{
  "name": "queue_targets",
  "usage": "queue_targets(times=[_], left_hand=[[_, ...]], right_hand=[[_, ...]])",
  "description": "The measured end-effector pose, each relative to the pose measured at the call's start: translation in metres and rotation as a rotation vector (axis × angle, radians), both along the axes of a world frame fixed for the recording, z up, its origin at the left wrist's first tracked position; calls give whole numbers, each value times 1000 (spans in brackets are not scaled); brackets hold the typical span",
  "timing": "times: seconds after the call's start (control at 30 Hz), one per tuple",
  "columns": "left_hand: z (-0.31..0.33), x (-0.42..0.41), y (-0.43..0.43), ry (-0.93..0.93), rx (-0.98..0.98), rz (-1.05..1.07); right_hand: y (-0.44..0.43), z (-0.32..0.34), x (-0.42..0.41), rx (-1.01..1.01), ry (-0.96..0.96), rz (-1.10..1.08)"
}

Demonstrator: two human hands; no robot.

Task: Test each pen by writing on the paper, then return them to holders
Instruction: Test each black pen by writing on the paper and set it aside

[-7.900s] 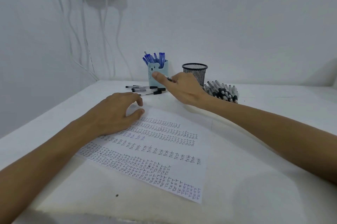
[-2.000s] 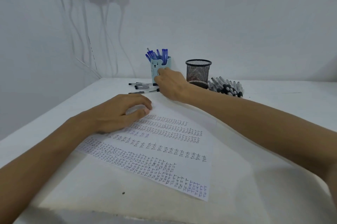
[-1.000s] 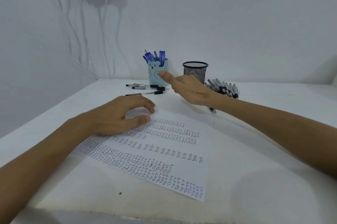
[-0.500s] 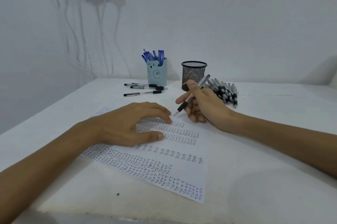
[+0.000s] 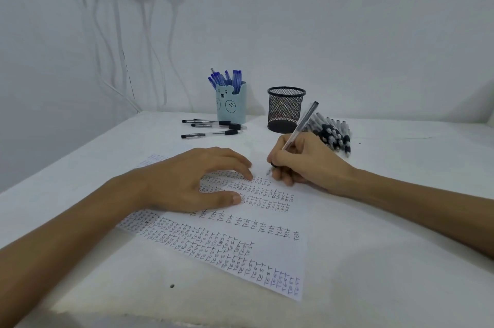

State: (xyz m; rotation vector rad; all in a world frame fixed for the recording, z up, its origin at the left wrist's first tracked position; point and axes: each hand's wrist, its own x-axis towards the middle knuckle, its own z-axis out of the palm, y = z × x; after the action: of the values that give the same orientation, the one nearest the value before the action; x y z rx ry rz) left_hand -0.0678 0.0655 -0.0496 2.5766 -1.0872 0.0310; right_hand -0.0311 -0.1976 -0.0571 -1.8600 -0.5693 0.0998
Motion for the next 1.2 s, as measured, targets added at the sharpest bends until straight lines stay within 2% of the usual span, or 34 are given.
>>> queue_targets(times=[0.7, 0.93, 1.2], left_hand=[[2, -1, -1, 21, 14, -12], [-4, 0, -1, 26, -57, 74], [-2, 0, -1, 32, -25, 24]], right_hand=[[0, -4, -1, -89, -103, 43], [1, -2, -1, -99, -80, 33], [2, 0, -2, -90, -65, 7]])
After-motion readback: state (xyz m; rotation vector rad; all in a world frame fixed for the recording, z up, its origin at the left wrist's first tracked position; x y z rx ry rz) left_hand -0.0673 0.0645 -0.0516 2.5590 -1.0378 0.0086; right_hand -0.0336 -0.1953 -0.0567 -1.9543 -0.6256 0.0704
